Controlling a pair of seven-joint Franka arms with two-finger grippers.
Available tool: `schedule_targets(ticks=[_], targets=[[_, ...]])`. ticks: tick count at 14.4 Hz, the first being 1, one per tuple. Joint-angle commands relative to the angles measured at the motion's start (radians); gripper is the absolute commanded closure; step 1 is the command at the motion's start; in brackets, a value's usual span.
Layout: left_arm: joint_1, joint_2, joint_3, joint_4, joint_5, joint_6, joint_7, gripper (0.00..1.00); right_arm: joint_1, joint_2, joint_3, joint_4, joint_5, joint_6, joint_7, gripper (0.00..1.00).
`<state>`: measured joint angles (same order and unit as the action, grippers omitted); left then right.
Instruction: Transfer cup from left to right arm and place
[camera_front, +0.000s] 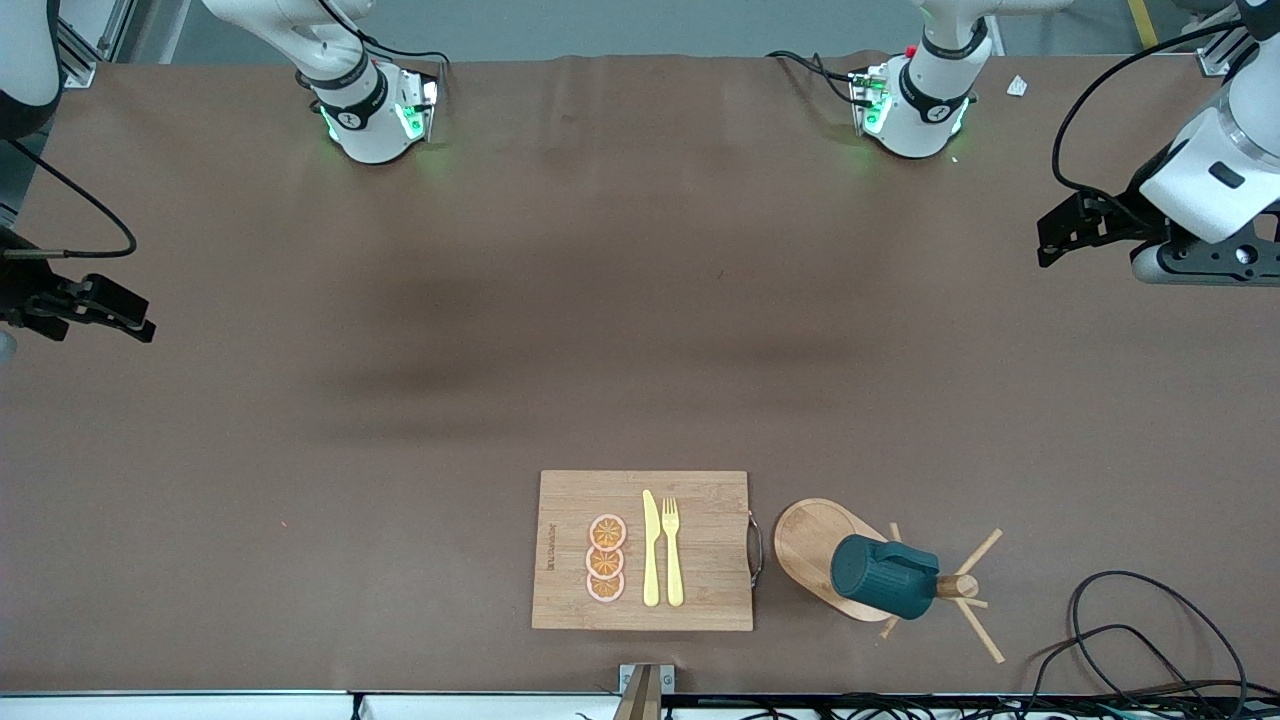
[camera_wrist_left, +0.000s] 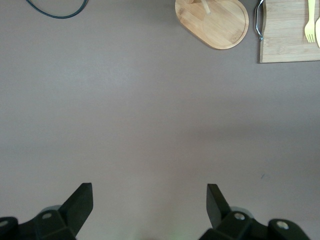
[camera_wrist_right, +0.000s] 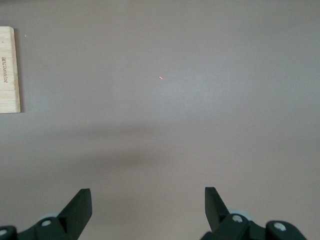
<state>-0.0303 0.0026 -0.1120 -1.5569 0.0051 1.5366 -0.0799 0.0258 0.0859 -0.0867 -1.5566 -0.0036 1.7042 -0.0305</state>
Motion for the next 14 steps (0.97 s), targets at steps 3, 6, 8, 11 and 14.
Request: schedule_targets(ticks=[3,6,8,11,14], targets=[[0.004,0.000,0.002,0.018,0.004,-0.018,0.012,0.00,-0.017,-0.006,0.001,0.081,-0.010,-0.096,-0.008,0.00],[0.004,0.014,0.002,0.055,0.000,-0.020,0.003,0.00,-0.024,-0.006,0.004,0.102,-0.007,-0.112,-0.008,0.00],[0.004,0.017,0.002,0.057,-0.013,-0.018,-0.021,0.00,-0.020,-0.006,0.007,0.104,-0.013,-0.107,-0.009,0.00],[0.001,0.046,0.002,0.077,-0.016,-0.015,-0.117,0.00,0.003,-0.006,0.009,0.112,-0.094,-0.109,-0.006,0.00],[0.001,0.112,0.002,0.112,-0.104,0.020,-0.370,0.00,0.005,-0.006,0.010,0.112,-0.088,-0.112,0.004,0.00]])
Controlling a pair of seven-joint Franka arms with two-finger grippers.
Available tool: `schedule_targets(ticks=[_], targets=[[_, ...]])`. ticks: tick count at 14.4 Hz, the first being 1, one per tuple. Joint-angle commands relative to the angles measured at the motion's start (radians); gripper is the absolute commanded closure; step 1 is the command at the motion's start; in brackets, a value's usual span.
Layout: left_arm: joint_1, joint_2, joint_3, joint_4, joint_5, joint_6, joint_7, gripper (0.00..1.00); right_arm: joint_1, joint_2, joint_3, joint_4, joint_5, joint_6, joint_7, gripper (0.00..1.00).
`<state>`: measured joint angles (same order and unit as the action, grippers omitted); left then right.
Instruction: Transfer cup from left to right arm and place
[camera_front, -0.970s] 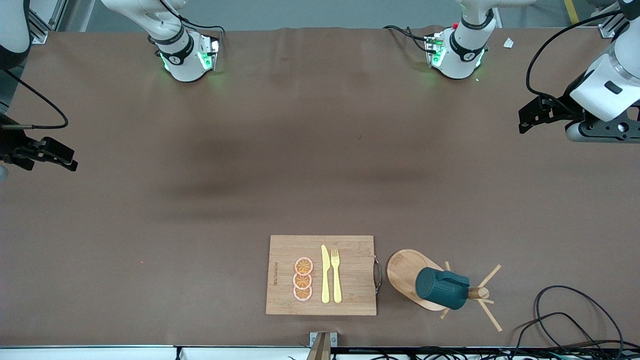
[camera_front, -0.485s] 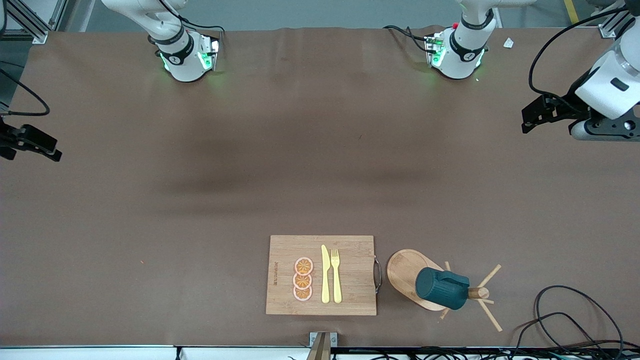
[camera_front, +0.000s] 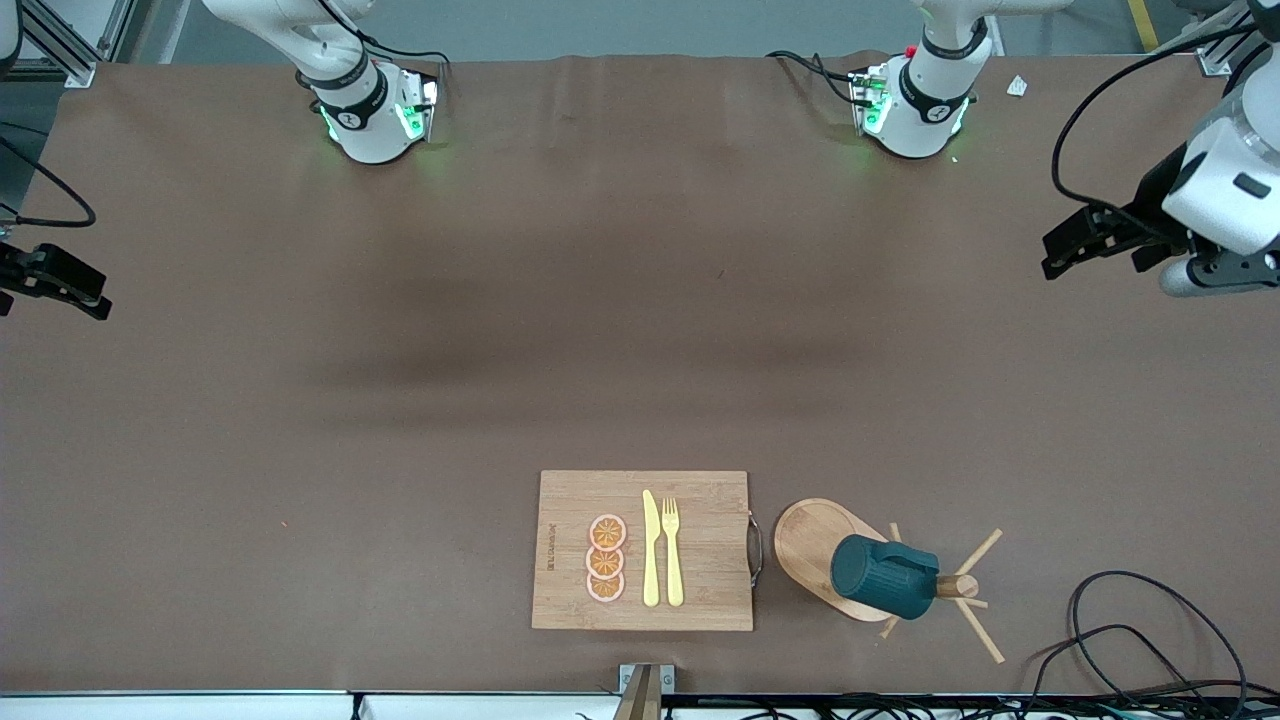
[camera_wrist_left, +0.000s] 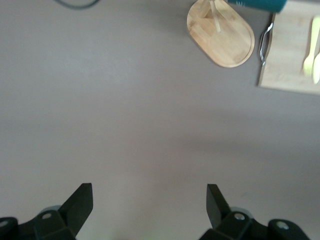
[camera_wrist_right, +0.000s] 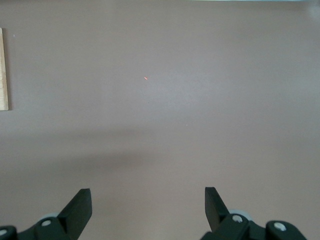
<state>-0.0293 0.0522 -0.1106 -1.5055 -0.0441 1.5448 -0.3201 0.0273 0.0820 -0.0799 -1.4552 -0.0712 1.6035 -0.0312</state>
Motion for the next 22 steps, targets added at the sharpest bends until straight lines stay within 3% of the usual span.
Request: schedule_targets(ticks=[1,7,13,17,22], targets=[[-0.001,0.087,0.000,0.067,-0.065,0.058,-0.201,0.00,0.003,-0.002,0.003,0.010,-0.021,-0.011,0.005,0.00],[-0.014,0.210,0.000,0.065,-0.269,0.398,-0.641,0.00,0.003,-0.002,0.003,0.007,-0.019,-0.011,0.004,0.00],[-0.077,0.351,-0.011,0.062,-0.267,0.701,-1.006,0.00,0.014,-0.002,0.003,0.010,-0.021,-0.013,0.005,0.00],[-0.077,0.449,-0.012,0.064,-0.273,0.825,-1.074,0.00,0.014,-0.002,0.003,0.010,-0.021,-0.013,0.005,0.00],[-0.080,0.503,-0.012,0.082,-0.316,0.887,-1.100,0.00,0.017,-0.002,0.003,0.010,-0.021,-0.014,-0.007,0.00]])
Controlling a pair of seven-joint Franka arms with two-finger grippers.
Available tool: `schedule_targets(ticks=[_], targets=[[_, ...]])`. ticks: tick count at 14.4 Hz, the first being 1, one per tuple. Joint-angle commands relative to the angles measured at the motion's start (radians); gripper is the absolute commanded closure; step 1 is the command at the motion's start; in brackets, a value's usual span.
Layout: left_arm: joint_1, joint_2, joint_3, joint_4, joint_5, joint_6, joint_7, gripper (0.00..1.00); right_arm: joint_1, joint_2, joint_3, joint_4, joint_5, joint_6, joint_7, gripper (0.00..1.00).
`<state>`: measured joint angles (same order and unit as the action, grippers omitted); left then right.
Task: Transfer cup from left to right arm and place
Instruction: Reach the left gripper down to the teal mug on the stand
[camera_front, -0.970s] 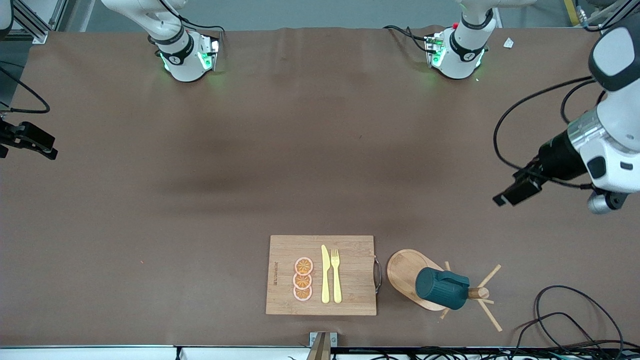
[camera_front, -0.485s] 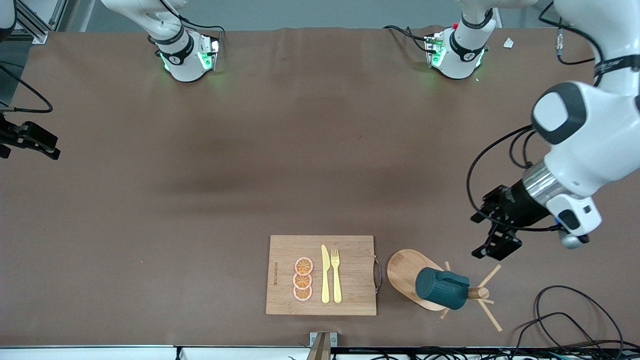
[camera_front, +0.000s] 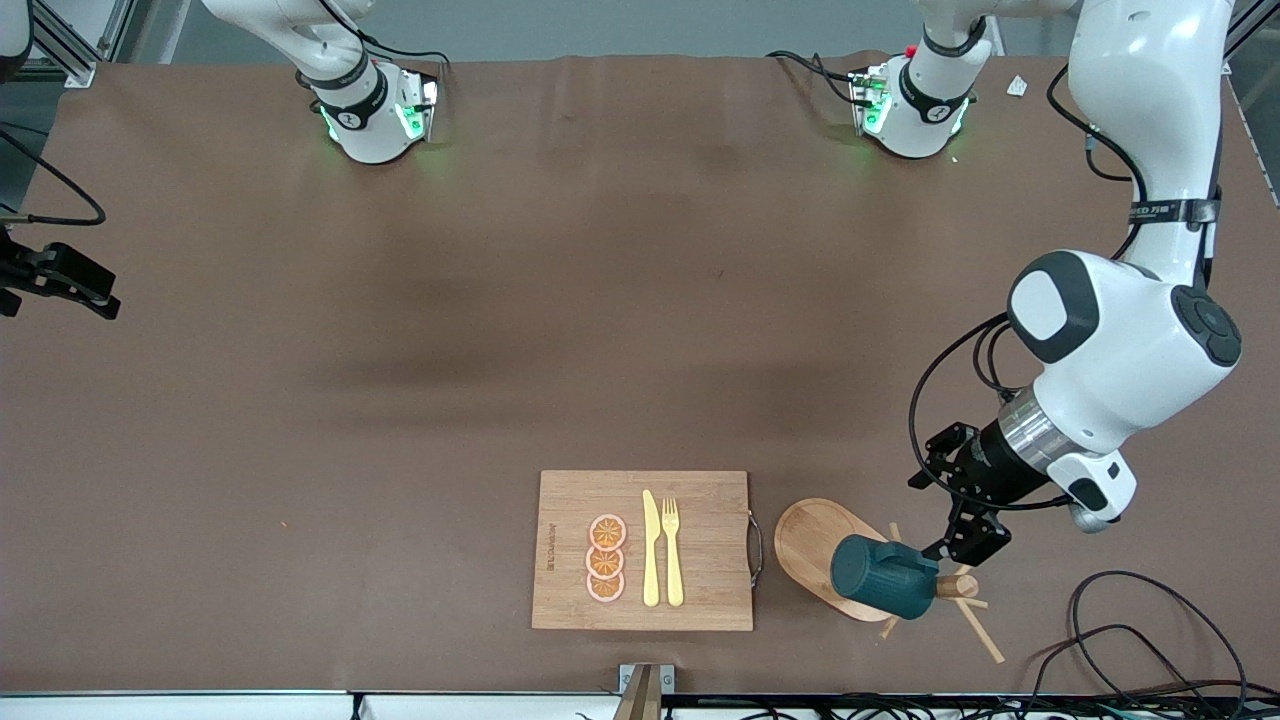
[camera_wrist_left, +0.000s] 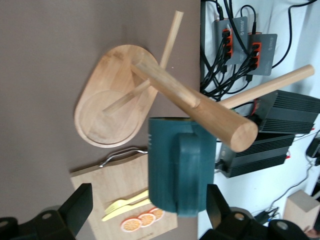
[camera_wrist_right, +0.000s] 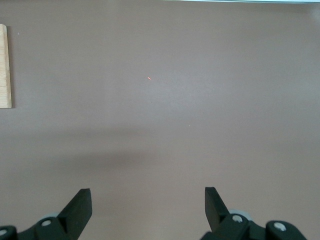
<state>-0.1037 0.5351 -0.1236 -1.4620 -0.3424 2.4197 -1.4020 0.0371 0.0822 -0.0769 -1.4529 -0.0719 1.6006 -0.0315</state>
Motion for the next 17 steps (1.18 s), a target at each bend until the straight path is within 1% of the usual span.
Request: schedule_targets(ticks=[1,4,7,9,12,17], targets=[[-0.011,0.032,0.001,0.046,-0.018,0.022,-0.015,0.00,0.007,-0.002,0.000,0.008,-0.019,-0.011,-0.007,0.00],[-0.019,0.071,0.001,0.066,-0.018,0.076,-0.008,0.00,0.003,0.004,0.000,0.003,-0.017,-0.010,-0.007,0.00],[-0.040,0.127,0.002,0.133,-0.015,0.084,-0.005,0.00,0.001,0.005,-0.001,0.005,-0.005,-0.010,-0.028,0.00],[-0.048,0.146,0.001,0.158,-0.015,0.084,-0.006,0.00,0.003,0.005,-0.001,0.003,-0.005,-0.011,-0.028,0.00],[-0.056,0.158,0.002,0.160,-0.013,0.097,0.011,0.00,0.001,0.005,-0.001,0.003,-0.003,-0.010,-0.030,0.00],[-0.062,0.194,0.002,0.160,-0.013,0.173,0.035,0.00,-0.003,0.005,-0.001,0.003,-0.002,-0.010,-0.031,0.00]])
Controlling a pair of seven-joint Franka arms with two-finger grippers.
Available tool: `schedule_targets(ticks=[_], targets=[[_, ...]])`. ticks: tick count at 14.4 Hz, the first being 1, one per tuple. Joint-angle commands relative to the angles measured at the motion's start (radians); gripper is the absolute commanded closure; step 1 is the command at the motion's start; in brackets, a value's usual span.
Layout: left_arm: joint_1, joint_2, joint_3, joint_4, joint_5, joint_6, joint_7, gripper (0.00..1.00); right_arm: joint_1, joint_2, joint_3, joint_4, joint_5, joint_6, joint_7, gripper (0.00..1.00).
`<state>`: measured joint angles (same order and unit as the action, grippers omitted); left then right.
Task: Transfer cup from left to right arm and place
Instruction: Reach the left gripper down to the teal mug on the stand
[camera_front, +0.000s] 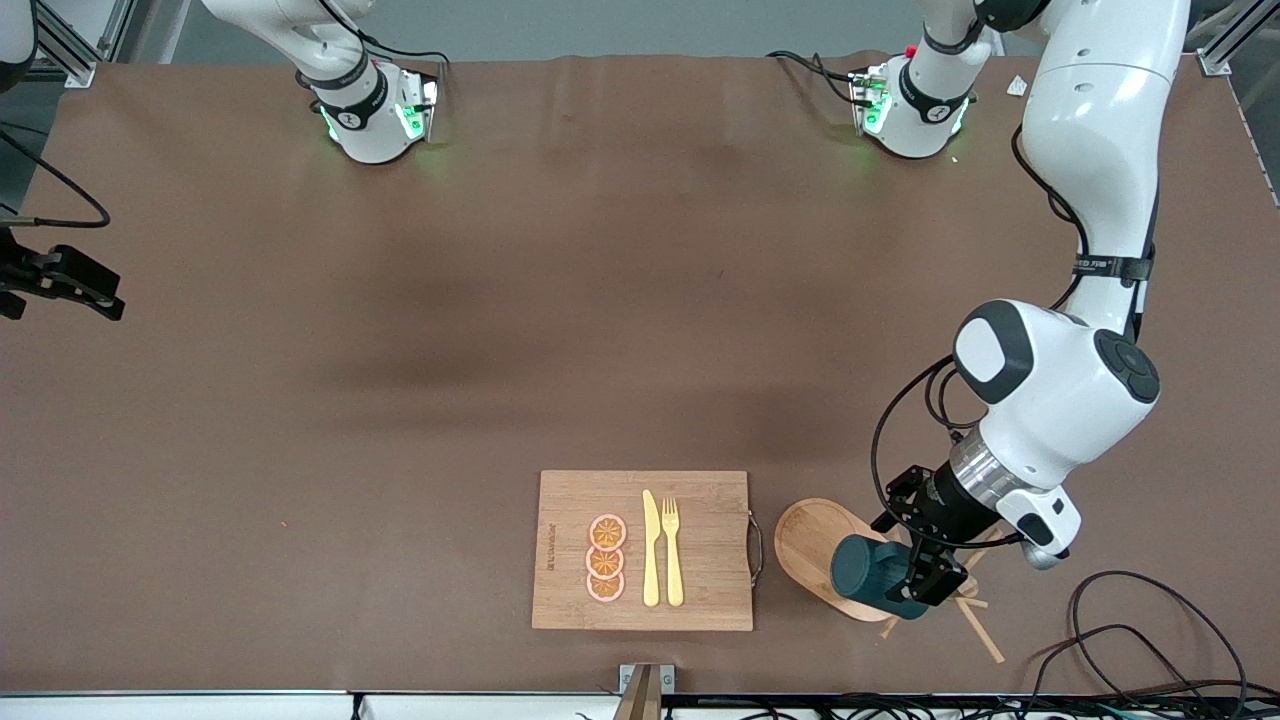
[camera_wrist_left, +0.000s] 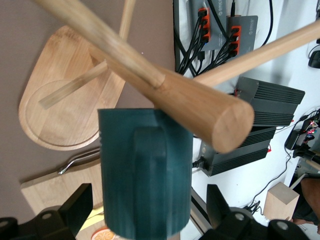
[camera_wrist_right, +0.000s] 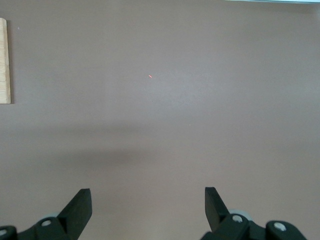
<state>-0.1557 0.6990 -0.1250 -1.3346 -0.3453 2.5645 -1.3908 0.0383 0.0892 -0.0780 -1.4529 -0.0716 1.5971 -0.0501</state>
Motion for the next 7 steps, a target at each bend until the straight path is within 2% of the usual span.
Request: schedule_targets(ticks=[1,6,7], targets=[[-0.010,0.034,0.004,0.032,-0.011,0.037,0.036,0.00,-0.005,0.000,0.000,0.003,-0.002,-0.006,-0.014,0.00],[-0.010,0.043,0.004,0.031,-0.012,0.046,0.039,0.01,0.002,-0.002,0.000,0.002,-0.002,-0.008,-0.013,0.00],[-0.010,0.045,0.004,0.029,-0.014,0.051,0.041,0.05,0.002,0.000,0.000,0.002,-0.002,-0.008,-0.013,0.00]])
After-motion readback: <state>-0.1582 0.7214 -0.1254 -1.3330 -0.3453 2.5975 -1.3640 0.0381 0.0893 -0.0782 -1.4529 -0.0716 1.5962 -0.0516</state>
